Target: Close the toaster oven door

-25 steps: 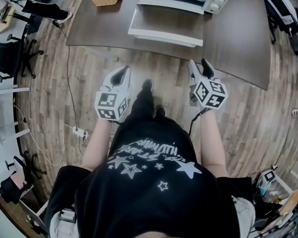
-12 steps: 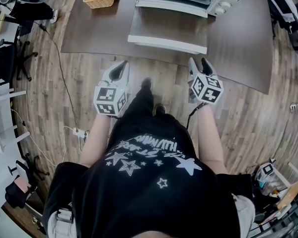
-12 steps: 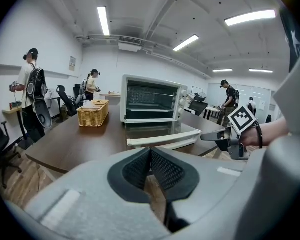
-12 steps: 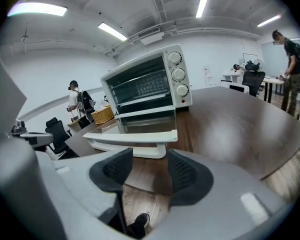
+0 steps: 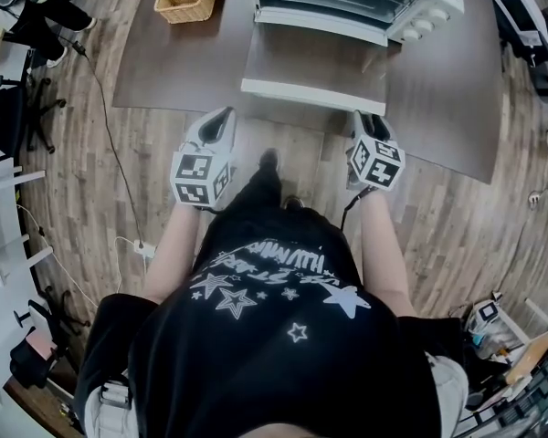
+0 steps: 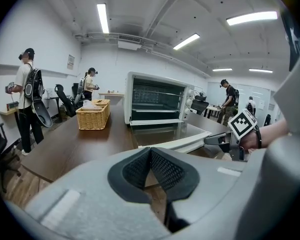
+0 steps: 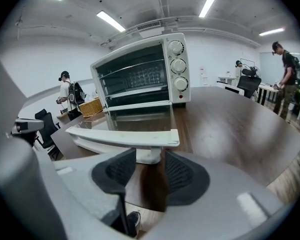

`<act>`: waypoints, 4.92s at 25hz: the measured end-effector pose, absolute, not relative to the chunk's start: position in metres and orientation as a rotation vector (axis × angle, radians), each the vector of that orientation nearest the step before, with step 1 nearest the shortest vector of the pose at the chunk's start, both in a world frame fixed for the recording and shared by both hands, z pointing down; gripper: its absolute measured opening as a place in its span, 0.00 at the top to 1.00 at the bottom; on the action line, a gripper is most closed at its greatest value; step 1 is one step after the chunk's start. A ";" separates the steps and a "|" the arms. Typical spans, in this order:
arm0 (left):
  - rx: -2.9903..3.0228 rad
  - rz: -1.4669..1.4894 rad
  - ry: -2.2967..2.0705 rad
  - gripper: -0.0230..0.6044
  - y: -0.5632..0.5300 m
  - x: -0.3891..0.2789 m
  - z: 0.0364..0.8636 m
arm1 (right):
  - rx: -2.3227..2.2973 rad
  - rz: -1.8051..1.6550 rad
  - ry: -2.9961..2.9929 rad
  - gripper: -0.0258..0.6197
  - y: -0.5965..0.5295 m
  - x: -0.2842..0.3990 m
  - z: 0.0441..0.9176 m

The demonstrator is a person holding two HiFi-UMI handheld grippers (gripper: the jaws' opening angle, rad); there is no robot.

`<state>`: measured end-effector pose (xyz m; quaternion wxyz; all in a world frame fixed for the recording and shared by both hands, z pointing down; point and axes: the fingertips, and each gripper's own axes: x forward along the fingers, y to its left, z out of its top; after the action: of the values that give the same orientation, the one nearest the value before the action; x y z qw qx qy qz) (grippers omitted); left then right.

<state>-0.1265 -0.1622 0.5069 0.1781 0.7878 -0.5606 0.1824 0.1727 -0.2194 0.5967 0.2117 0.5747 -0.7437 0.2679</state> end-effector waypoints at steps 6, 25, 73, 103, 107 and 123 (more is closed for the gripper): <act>2.224 0.526 -1.573 0.95 -0.176 -0.131 0.513 | 1.644 0.729 -2.029 0.72 -0.226 0.173 0.598; 2.278 0.478 -1.563 0.95 -0.192 -0.133 0.500 | 1.715 0.677 -1.972 0.84 -0.232 0.181 0.574; 2.452 0.368 -1.522 0.95 -0.251 -0.129 0.452 | 2.011 0.460 -2.127 0.84 -0.291 0.185 0.437; 2.486 0.350 -1.458 0.95 -0.325 -0.135 0.456 | 2.145 0.344 -2.178 0.84 -0.365 0.188 0.382; 2.484 0.341 -1.458 0.95 -0.330 -0.136 0.455 | 2.155 0.341 -2.177 0.84 -0.374 0.189 0.377; 2.472 0.336 -1.476 0.95 -0.340 -0.144 0.455 | 2.178 0.312 -2.195 0.84 -0.404 0.188 0.367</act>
<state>-0.1442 -0.3395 0.4550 0.1210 0.8465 -0.5054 0.1151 0.1881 -0.4040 0.3674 0.0168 0.7008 -0.7061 0.1002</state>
